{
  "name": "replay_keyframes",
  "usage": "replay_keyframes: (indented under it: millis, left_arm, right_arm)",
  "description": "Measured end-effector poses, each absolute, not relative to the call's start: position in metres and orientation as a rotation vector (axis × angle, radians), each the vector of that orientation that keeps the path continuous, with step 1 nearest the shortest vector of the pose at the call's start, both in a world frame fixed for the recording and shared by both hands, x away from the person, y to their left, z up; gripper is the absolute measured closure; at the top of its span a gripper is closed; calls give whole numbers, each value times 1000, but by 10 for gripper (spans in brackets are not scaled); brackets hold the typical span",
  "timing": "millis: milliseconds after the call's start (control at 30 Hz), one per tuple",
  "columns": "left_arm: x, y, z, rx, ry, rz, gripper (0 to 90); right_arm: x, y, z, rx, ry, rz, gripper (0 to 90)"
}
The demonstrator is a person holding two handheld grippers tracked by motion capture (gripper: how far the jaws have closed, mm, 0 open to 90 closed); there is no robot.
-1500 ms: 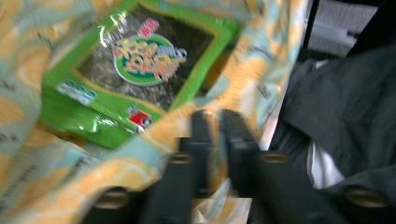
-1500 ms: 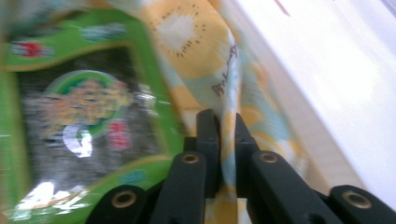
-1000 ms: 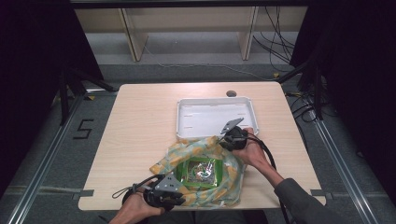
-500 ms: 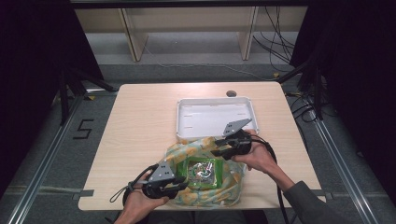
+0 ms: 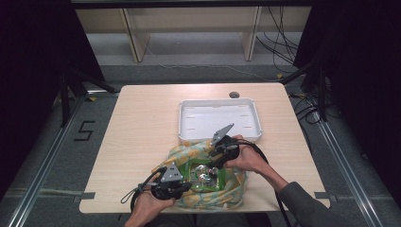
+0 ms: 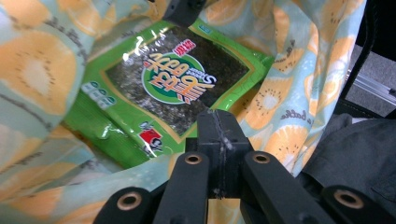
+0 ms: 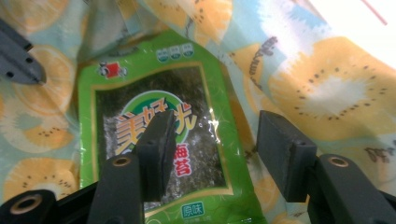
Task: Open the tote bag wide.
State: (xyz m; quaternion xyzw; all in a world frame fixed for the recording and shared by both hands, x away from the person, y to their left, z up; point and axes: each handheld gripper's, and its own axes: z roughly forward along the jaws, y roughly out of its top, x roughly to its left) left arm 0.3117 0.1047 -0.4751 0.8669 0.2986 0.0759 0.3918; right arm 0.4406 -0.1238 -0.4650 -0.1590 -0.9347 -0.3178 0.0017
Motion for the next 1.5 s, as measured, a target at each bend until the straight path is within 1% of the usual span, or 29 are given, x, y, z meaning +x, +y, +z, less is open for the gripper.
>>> replay_keyframes:
  millis: [67,200,233,333,367,533,633,767,900,1100,1333,1500]
  left_arm:
    - [311,102,-477,2193,771,170,895]
    - [313,100,-479,2211,755,183,895]
    - [312,98,-482,2208,778,165,895]
    - [315,100,-482,2229,759,182,895]
    - [314,99,-483,2215,791,179,895]
    - [318,102,-485,2231,786,185,895]
    - [317,101,-487,2226,811,180,895]
    - [318,99,-489,2250,778,176,895]
    - [318,95,-493,2248,806,155,895]
    - [320,90,-495,2266,787,149,896]
    - [322,88,-496,2259,791,142,896]
    - [324,87,-497,2244,815,122,897]
  right_arm:
    - [441,-123,-467,-517,-2932,-970,476]
    - [443,-120,-472,-506,-2921,-939,467]
    - [443,-120,-474,-508,-2922,-930,468]
    - [443,-118,-478,-494,-2899,-901,465]
    - [443,-117,-478,-483,-2924,-908,464]
    - [445,-114,-483,-484,-2922,-886,449]
    - [446,-113,-484,-507,-2908,-882,441]
    - [447,-112,-484,-521,-2893,-874,431]
    - [448,-111,-486,-525,-2897,-857,428]
    - [446,-108,-488,-515,-2875,-855,408]
    - [446,-109,-488,-565,-2855,-833,401]
    - [446,-109,-488,-571,-2766,-819,421]
